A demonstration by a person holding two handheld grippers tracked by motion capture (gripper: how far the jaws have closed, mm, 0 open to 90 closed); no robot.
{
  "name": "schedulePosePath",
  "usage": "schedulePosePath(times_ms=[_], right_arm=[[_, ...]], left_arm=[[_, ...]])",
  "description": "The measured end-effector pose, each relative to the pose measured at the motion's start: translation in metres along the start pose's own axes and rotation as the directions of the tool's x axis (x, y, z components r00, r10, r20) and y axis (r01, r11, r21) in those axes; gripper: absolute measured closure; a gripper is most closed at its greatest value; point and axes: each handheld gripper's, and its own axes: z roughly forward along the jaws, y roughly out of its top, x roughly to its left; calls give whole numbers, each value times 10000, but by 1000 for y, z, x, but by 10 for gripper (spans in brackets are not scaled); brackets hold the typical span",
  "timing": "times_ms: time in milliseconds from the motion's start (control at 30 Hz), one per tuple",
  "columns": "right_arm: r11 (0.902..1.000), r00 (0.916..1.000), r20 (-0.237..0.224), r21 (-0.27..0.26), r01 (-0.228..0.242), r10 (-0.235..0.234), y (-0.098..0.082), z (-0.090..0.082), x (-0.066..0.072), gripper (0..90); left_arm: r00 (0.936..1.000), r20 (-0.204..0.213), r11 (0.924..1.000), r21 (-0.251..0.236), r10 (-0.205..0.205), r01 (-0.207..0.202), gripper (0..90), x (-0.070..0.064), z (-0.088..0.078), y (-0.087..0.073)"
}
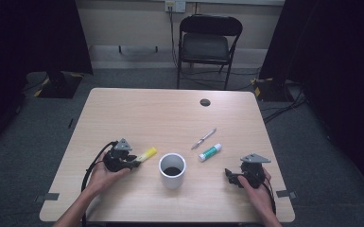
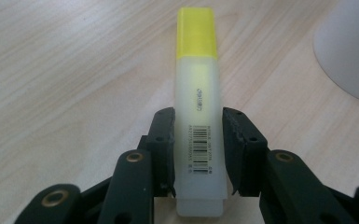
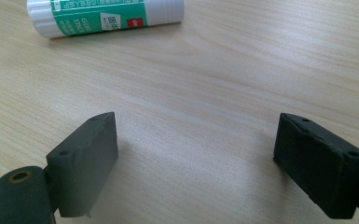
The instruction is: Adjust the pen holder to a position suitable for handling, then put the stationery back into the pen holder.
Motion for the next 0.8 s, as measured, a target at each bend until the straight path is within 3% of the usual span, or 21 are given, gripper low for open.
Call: schedulePosePath(times_ms=[167,400,533,667,800], right_arm=[[10000,10000,-1,6,-12,12,0,0,0,125],[10000,10000,3,6,-15,15,0,0,0,125],[10000,10000,35,-6,-40,40,1,1,0,124],[10000,10000,49,7,-58,58,1,1,0,124],[10000,10000,51,14,-61,61,1,1,0,124]], left_arm=[[9999,2,9999,-112,-127,127,658,-3,-6,-9],[9997,170,9998,132,-165,163,654,-6,-14,-14],[9989,291,9993,-99,-369,372,575,-5,-14,-13],[9983,258,9964,-653,-520,535,542,0,-19,-1],[9988,330,9963,-775,-354,379,540,3,-19,14]])
